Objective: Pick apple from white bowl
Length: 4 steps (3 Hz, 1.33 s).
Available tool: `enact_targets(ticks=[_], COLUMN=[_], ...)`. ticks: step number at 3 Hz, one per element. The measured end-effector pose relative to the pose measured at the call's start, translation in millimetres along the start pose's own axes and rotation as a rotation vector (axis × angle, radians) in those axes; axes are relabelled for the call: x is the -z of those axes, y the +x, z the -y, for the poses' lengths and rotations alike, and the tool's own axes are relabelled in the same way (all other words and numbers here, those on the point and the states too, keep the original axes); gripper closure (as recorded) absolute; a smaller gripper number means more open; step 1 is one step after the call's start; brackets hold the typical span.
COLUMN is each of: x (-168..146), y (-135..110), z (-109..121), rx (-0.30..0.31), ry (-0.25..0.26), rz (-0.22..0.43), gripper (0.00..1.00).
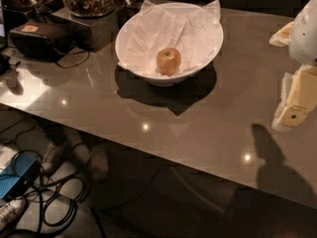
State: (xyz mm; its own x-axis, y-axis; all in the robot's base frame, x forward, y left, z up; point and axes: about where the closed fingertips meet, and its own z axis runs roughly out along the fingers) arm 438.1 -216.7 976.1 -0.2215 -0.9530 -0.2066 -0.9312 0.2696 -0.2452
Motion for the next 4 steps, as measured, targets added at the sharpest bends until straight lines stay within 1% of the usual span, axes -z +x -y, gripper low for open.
enact_targets(ticks=[1,2,3,4], x=[7,13,18,19], y=[-11,-31,-62,-66], z=[5,13,18,21], rx=[0.014,0.053,0.133,0.136], ry=[0.009,0.008,0.023,0.04], rz=[-0.002,-0.022,-0.042,-0.031], gripper=[0.0,0.0,0.0,0.0])
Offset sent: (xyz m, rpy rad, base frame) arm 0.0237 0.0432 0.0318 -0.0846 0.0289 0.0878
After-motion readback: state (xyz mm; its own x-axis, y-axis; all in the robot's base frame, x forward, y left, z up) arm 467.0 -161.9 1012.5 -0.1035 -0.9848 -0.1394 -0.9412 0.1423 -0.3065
